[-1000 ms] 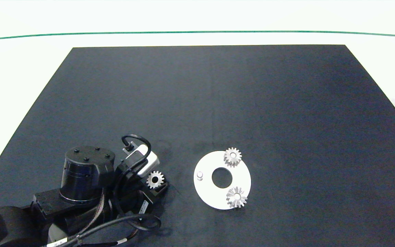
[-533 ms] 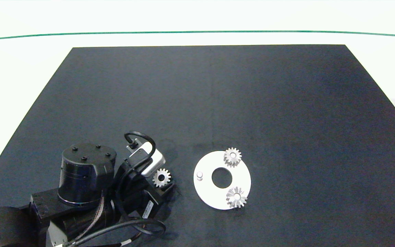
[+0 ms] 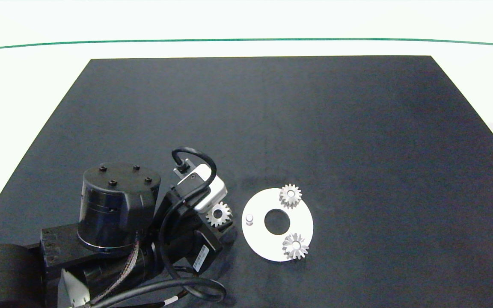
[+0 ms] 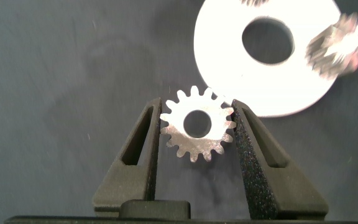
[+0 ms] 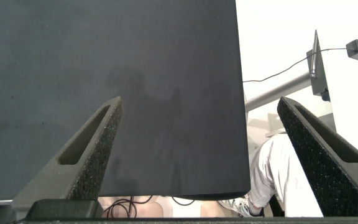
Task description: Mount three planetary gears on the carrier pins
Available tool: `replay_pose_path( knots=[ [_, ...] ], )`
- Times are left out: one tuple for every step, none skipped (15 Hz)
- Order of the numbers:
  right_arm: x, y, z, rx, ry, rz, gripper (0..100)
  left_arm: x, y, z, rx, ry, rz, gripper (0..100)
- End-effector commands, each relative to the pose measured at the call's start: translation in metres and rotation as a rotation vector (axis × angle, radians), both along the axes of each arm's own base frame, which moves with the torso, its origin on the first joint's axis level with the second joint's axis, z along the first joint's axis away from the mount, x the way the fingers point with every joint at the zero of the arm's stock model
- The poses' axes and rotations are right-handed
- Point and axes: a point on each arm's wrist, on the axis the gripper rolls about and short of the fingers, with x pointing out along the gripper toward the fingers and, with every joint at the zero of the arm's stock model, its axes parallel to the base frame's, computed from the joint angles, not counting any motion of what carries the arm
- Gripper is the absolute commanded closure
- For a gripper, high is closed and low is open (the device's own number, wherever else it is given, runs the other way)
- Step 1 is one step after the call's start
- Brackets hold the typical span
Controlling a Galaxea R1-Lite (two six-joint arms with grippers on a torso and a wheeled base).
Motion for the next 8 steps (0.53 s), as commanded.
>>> replay_pose_path(
  knots=[
    [0.000, 0.000, 0.000, -0.004, 0.004, -0.002, 0, -0.004, -0.009, 0.003, -0.006, -0.012, -0.029, 87],
    [0.000, 0.000, 0.000, -0.004, 0.004, -0.002, 0, -0.004, -0.010, 0.000, 0.003, -0.006, -0.030, 87],
    [0.000, 0.000, -0.001, -0.004, 0.006, -0.002, 0, -0.004, -0.011, 0.000, 0.005, -0.007, -0.024, 87],
    [0.001, 0.000, -0.001, -0.005, 0.009, -0.003, 0, -0.003, -0.012, 0.001, 0.002, -0.010, -0.026, 87],
    [0.001, 0.000, -0.002, -0.006, 0.012, -0.003, 0, -0.004, -0.014, -0.001, 0.008, -0.005, -0.032, 87],
    [0.001, 0.000, -0.002, -0.006, 0.013, -0.003, 0, -0.008, -0.019, -0.001, 0.009, -0.008, -0.051, 87],
    [0.001, 0.000, -0.002, -0.006, 0.013, -0.003, 0, -0.008, -0.022, -0.003, 0.017, -0.006, -0.049, 87],
    [0.001, 0.000, -0.002, -0.006, 0.013, -0.003, 0, -0.006, -0.025, -0.008, 0.029, 0.002, -0.046, 87]
  ],
)
